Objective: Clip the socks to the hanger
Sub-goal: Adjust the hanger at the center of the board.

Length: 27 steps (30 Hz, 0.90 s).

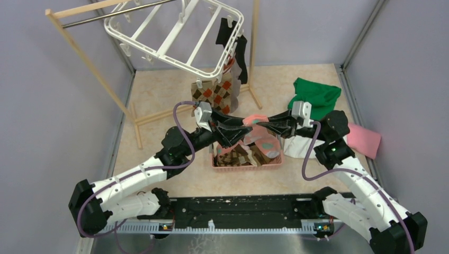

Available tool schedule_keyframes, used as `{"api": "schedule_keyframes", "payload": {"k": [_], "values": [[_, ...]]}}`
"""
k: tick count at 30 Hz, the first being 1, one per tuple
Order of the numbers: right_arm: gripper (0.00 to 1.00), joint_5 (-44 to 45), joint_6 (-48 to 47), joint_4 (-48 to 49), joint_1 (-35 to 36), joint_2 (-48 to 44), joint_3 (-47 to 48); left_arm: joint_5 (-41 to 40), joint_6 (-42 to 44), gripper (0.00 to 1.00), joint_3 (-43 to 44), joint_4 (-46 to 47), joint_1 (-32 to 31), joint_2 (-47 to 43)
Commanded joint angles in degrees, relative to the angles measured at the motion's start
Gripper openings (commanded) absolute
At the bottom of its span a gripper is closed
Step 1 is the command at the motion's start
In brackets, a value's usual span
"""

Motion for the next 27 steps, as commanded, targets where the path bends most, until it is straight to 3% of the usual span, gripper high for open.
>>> {"api": "schedule_keyframes", "payload": {"k": [1, 4, 6, 7, 11, 15, 18, 22, 27], "values": [[0.0, -0.5, -1.6, 1.3, 0.9, -1.0, 0.2, 2.1, 0.0, 0.42, 2.1, 5.3, -0.2, 0.0], [0.0, -0.8, -1.8, 1.1, 1.0, -1.0, 0.2, 3.8, 1.5, 0.25, 2.1, 6.1, -0.2, 0.3], [0.0, -0.9, -1.8, 0.8, 1.0, -1.1, 0.1, 6.1, 3.8, 0.05, 2.2, 6.3, -0.2, 0.2], [0.0, -1.1, -1.8, 0.8, 1.0, -1.2, 0.1, 6.9, 5.1, 0.0, 2.2, 6.1, -0.2, 0.2], [0.03, -1.7, -2.2, -0.4, 1.1, -1.6, 0.1, 9.0, 14.0, 0.0, 3.2, 0.7, -0.2, -1.6], [0.47, -2.3, -4.5, -5.6, 1.0, -2.5, 0.7, 10.0, 32.7, 0.0, 7.0, -17.0, -0.2, -5.2], [0.63, -3.8, -7.3, -11.5, 1.0, -3.1, 1.3, 10.1, 49.7, 0.0, 9.5, -31.7, -0.2, -9.0], [0.68, -5.8, -7.2, -13.4, 1.0, -2.9, 1.5, 10.5, 64.6, 0.0, 14.4, -44.3, -0.2, -10.4], [0.69, -10.3, -0.6, -5.9, 1.1, -0.2, 1.7, 14.1, 69.2, 0.0, 20.1, -52.7, -0.2, -6.8]]}}
